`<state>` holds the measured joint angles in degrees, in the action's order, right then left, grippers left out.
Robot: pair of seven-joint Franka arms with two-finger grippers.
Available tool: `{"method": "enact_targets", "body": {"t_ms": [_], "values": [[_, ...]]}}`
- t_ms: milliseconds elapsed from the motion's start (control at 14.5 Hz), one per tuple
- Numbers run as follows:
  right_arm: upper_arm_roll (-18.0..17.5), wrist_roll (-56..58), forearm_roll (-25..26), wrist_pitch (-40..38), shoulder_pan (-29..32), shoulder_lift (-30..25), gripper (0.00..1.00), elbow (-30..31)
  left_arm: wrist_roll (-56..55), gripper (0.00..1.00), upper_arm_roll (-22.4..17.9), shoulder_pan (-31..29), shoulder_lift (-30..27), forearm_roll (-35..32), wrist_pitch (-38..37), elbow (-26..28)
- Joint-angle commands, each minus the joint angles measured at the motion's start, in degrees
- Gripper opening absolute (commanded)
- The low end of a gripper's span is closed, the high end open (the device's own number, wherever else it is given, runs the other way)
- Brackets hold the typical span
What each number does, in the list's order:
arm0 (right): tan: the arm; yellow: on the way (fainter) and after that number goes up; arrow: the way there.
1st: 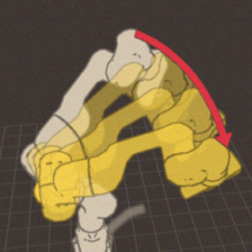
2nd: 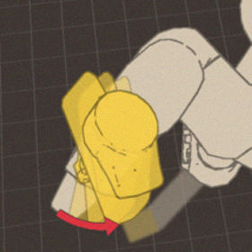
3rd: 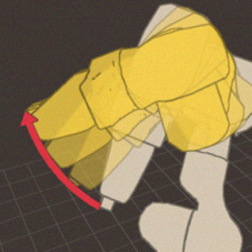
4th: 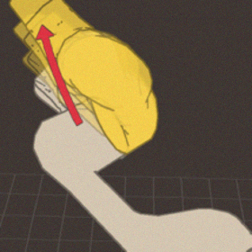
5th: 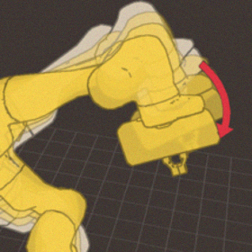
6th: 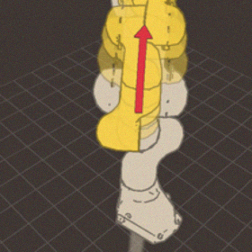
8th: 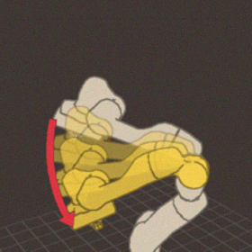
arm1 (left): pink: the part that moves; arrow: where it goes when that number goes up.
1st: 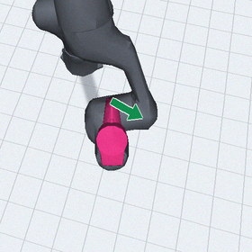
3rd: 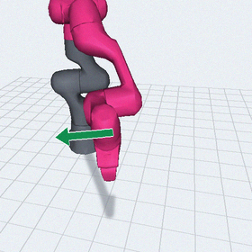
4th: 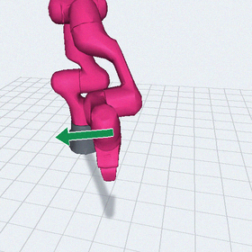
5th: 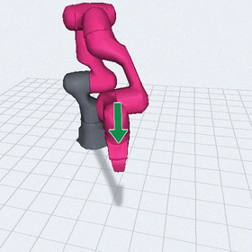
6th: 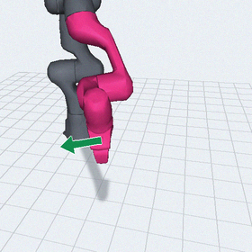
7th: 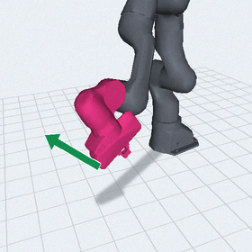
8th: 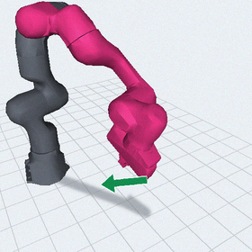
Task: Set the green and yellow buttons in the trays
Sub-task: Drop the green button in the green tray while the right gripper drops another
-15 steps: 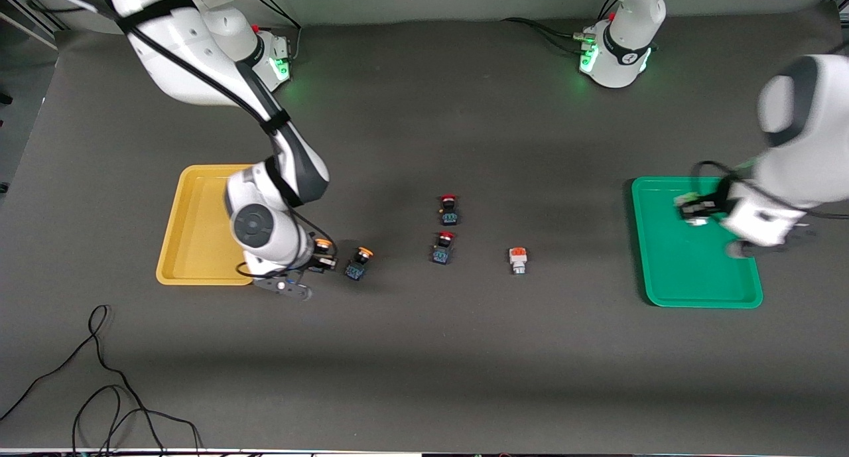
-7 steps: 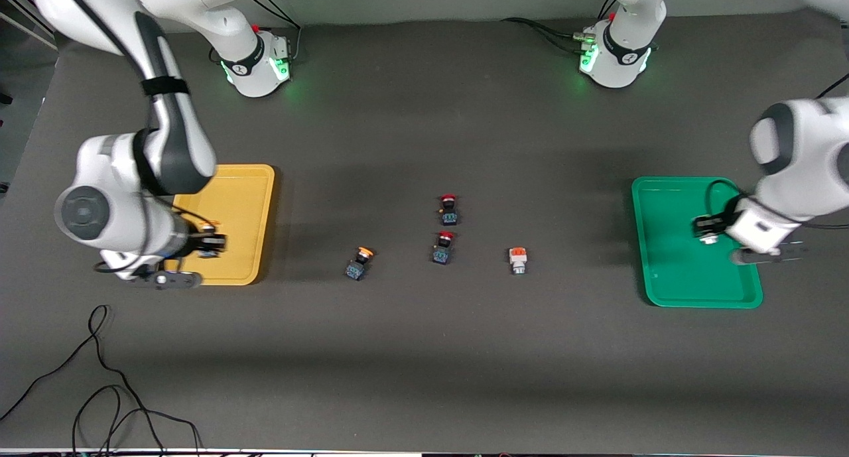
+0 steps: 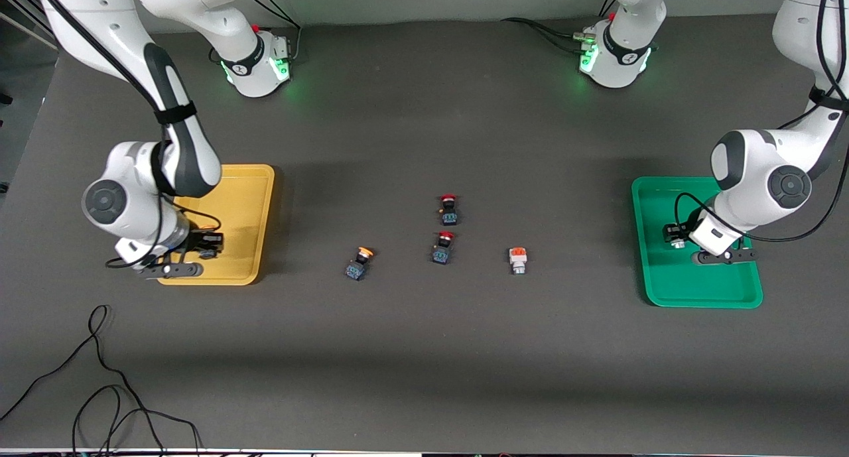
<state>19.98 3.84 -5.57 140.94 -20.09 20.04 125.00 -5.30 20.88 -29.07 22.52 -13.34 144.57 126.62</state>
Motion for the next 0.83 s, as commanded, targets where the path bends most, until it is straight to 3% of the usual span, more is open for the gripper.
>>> {"method": "enact_targets", "body": {"t_ms": [0,138,275,344,413,482,757], "values": [[-0.2,1.0,-2.6,4.7,-3.2,0.0,0.00,3.7,0.4,1.00,0.2,0.0,-2.7,-0.9,-3.8,-2.2],[-0.2,1.0,-2.6,7.4,-3.6,1.1,0.00,5.1,0.6,1.00,0.6,0.2,-4.5,-0.8,-14.7,-8.5],[-0.2,1.2,-2.6,11.1,-3.6,2.4,0.00,6.5,1.5,1.00,1.8,1.3,-4.7,-0.2,-29.5,-19.3],[-0.2,1.1,-2.6,11.0,-3.6,2.6,0.07,6.4,1.6,1.00,2.8,1.7,-4.3,0.1,-35.7,-24.6],[-0.2,0.5,-2.6,10.8,-3.6,2.1,0.75,6.3,1.6,1.00,4.2,2.1,-4.0,0.2,-40.3,-29.4],[-0.2,0.4,-2.6,10.1,-3.6,1.4,1.00,6.3,1.0,1.00,5.4,2.4,-3.6,1.1,-42.9,-32.5],[-0.1,-1.9,-2.7,-1.2,-3.6,-5.3,1.00,3.3,-7.9,1.00,6.5,10.2,-3.3,5.2,-43.4,-34.2]]}}
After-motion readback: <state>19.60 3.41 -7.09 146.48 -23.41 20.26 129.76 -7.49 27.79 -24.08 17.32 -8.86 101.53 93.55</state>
